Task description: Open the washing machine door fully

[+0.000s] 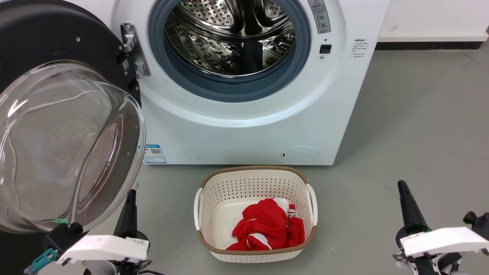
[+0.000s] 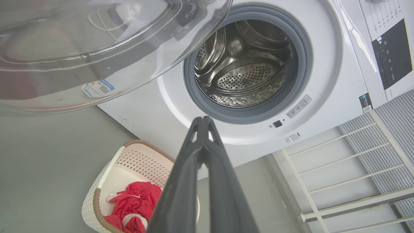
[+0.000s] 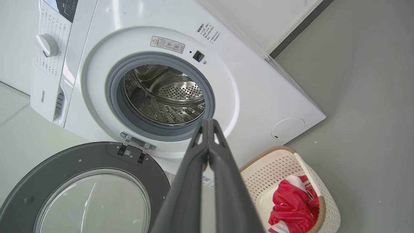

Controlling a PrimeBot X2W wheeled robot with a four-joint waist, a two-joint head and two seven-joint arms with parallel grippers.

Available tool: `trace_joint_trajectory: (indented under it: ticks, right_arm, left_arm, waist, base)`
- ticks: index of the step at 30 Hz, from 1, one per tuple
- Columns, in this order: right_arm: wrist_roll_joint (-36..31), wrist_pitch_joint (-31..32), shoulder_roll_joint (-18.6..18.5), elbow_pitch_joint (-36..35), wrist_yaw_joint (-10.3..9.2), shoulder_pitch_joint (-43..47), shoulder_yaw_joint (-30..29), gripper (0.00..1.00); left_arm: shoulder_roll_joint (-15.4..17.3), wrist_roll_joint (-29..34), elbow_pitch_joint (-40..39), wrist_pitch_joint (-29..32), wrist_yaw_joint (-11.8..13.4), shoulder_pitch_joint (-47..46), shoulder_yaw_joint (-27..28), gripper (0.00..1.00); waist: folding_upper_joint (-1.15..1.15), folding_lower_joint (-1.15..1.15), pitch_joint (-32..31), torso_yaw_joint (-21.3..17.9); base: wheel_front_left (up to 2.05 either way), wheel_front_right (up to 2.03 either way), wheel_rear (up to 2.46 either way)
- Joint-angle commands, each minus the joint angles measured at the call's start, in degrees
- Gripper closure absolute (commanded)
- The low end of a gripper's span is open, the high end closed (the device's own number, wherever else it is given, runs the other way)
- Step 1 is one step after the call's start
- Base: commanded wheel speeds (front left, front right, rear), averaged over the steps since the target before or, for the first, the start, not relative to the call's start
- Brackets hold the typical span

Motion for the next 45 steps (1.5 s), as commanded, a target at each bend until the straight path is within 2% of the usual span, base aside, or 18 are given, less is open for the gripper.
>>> trace_joint_trajectory:
  ticks: [1,45]
  right_arm:
    - [1.73,0.32,-0.43,-0.38,-0.02,-1.17,-0.19,1.00]
    - [26.59,6.43,-0.27,1.84,-0.02,-3.26,-2.48,1.00]
  left_arm:
    - [0.14,-1.58,-0.40,0.39,0.00,-1.65,0.34,1.00]
    - [-0.22,-27.17,1.27,6.75,0.01,-2.99,1.53,1.00]
  waist:
    - [0.00,0.00,-0.02,-0.01]
    - [0.00,0.00,-0.78,-0.28]
  base:
    - [0.00,0.00,0.00]
    - [0.00,0.00,0.00]
